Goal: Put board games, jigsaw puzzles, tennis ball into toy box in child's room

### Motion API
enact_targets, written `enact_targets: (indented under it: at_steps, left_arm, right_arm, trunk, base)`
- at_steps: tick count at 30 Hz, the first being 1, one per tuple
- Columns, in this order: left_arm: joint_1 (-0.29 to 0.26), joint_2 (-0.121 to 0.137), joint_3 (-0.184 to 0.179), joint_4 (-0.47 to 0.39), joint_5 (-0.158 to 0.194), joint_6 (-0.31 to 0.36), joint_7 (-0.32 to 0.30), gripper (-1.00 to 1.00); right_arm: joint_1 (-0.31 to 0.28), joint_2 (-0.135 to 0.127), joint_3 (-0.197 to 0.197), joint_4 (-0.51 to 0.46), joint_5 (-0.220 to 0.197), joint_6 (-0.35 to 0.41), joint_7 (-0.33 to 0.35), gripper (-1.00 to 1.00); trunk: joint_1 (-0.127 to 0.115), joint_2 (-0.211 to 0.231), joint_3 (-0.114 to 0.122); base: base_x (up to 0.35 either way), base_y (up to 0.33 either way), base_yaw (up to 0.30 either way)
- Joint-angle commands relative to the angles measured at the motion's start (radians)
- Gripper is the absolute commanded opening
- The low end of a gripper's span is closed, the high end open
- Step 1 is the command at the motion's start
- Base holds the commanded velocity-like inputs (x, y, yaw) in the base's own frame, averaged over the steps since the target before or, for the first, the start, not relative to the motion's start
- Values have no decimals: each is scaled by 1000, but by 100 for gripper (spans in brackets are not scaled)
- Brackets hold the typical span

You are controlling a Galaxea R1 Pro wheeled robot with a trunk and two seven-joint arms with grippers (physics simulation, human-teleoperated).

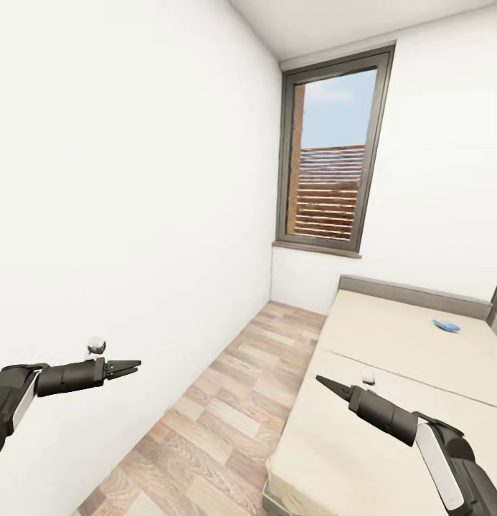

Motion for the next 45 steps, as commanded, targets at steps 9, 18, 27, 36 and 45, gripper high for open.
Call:
enact_targets:
  at_steps: [9,18,27,36,45]
  left_arm:
    - [0,0,0,0,1,11,-4,100]
    - [0,0,0,0,1,11,-4,100]
    - [0,0,0,0,1,11,-3,100]
    - [0,0,0,0,1,11,-2,100]
    - [0,-1,0,0,1,11,-2,100]
  right_arm:
    - [-1,0,-5,1,-4,6,1,100]
    - [-1,0,-8,1,-4,6,3,100]
    - [-1,0,-9,1,-4,6,3,100]
    - [-1,0,-9,1,-4,6,2,100]
    - [-1,0,-9,1,-4,6,1,100]
  trunk:
    - [0,-1,0]
    - [0,-1,0]
    - [0,-1,4]
    - [0,-1,9]
    - [0,-1,14]
  base:
    - [0,-141,-280]
    - [0,-284,-280]
    - [0,-299,-280]
    - [0,-300,-280]
    - [0,-303,-280]
